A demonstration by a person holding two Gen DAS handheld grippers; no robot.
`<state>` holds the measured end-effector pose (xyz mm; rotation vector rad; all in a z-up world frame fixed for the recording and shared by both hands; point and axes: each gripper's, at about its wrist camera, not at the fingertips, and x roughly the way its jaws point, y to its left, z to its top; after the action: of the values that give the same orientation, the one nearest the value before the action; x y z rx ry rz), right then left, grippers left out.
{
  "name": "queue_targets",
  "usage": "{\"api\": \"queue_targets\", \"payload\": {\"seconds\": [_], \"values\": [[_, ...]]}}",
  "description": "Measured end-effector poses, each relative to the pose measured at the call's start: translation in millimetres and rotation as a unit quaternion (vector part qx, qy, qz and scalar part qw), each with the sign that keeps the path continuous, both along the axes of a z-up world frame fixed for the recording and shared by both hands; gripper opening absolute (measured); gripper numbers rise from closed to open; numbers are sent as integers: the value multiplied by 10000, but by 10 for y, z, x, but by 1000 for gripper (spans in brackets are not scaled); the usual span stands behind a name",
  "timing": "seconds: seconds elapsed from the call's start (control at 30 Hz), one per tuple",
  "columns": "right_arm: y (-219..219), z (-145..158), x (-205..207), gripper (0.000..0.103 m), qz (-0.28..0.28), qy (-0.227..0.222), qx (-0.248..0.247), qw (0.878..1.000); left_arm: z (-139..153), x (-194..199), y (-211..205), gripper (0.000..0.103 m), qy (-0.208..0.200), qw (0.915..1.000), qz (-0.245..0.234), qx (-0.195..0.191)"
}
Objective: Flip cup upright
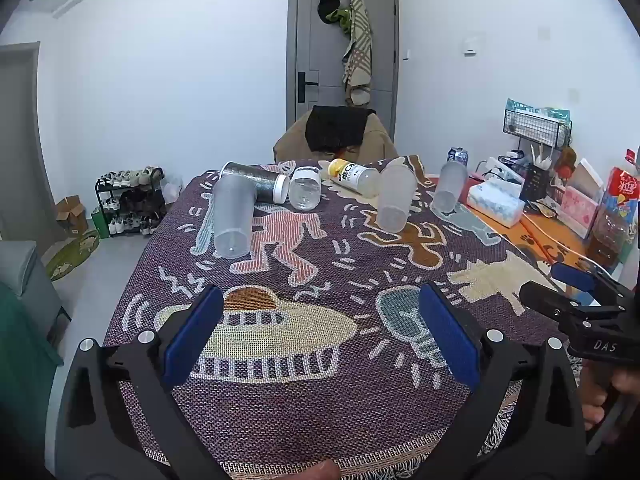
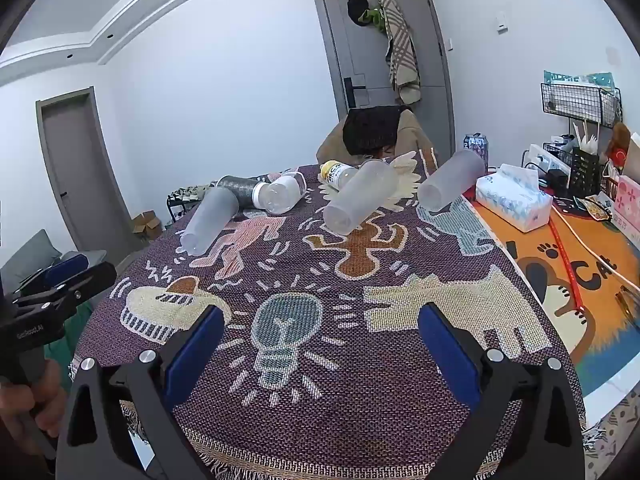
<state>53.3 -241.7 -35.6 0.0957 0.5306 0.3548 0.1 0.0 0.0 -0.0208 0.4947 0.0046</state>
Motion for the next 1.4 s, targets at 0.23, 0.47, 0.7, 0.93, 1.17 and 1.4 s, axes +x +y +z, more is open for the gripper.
{"api": "queue_targets", "payload": {"seconds": [0.23,0.47,0.7,0.93,1.17,1.4], "values": [[-3,6,-19,95,4,22,-5,10000,7,5,22,97,-2,10000,15,-12],[1,17,6,95,-13,14,-7,10000,24,-6,-65,97,-41,10000,45,-27],[-27,25,2,95,-12,8,22,10000,28,-13,-36,97,-66,10000,-5,5],[-24,24,-1,95,-12,11,23,10000,29,-5,-50,97,-56,10000,-6,8],[-16,28,3,95,-1,15,0,10000,36,0,-45,97,-61,10000,-12,5],[5,26,6,95,11,17,-11,10000,44,-3,-39,97,-63,10000,-13,-7]]}}
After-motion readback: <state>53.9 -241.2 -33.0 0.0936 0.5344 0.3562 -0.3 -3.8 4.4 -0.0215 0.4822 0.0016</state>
